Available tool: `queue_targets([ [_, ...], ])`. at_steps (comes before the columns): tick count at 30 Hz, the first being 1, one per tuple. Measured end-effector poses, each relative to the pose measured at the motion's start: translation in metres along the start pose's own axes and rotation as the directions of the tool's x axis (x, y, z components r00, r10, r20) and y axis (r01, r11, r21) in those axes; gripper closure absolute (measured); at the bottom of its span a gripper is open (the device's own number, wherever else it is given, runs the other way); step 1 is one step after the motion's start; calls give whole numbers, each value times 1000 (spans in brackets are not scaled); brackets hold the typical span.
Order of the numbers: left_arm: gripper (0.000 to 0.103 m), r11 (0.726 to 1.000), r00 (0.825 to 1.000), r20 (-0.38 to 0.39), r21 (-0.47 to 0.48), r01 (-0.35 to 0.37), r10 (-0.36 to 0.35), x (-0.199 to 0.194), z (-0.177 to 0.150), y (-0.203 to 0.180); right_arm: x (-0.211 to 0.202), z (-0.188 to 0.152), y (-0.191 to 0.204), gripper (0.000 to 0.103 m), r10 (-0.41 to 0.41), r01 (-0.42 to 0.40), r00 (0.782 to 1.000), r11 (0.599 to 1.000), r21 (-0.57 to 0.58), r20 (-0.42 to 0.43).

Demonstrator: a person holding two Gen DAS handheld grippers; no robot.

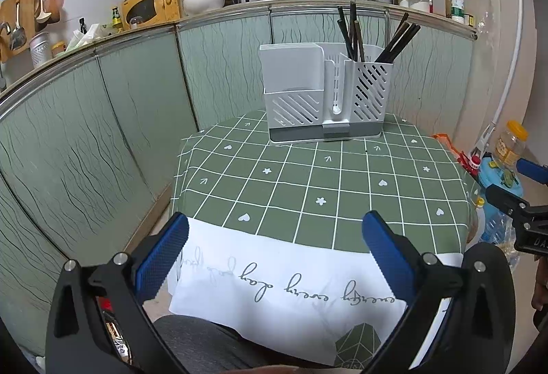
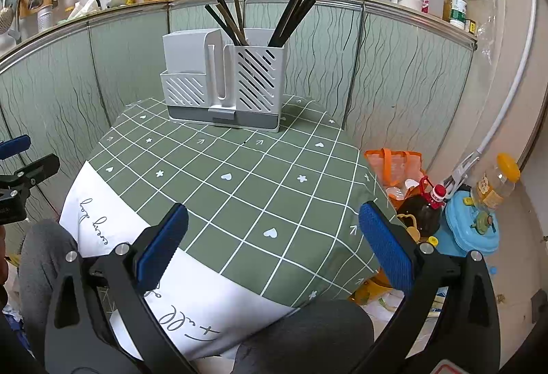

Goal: Organize utensils

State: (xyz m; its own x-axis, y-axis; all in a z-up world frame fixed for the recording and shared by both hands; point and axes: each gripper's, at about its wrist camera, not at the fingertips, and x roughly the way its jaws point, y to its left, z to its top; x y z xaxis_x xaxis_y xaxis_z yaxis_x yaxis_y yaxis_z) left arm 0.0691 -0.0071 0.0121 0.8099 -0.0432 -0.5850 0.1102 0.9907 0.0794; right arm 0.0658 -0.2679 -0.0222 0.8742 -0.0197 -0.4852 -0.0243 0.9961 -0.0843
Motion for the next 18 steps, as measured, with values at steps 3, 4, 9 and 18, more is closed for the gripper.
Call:
queue_targets([
  [3, 4, 1000, 1000, 4, 1, 2, -2, -2, 1, -1, 0, 0, 0, 7, 0, 0, 1000, 1000, -1, -1],
  [4, 4, 1000, 1000, 5, 2, 1, -1, -2, 1, -1, 0, 0, 0, 7, 0, 0, 1000, 1000, 0, -1],
  [9, 4, 1000, 1000, 14, -6, 2, -2, -5, 2, 0, 0, 0, 0, 7, 1, -1, 1000, 1000, -1, -3],
  [18, 4, 1000, 1000, 0, -7, -1, 1, -4, 4, 1, 0, -1, 0, 7, 3, -3, 1000, 1000, 1, -7],
])
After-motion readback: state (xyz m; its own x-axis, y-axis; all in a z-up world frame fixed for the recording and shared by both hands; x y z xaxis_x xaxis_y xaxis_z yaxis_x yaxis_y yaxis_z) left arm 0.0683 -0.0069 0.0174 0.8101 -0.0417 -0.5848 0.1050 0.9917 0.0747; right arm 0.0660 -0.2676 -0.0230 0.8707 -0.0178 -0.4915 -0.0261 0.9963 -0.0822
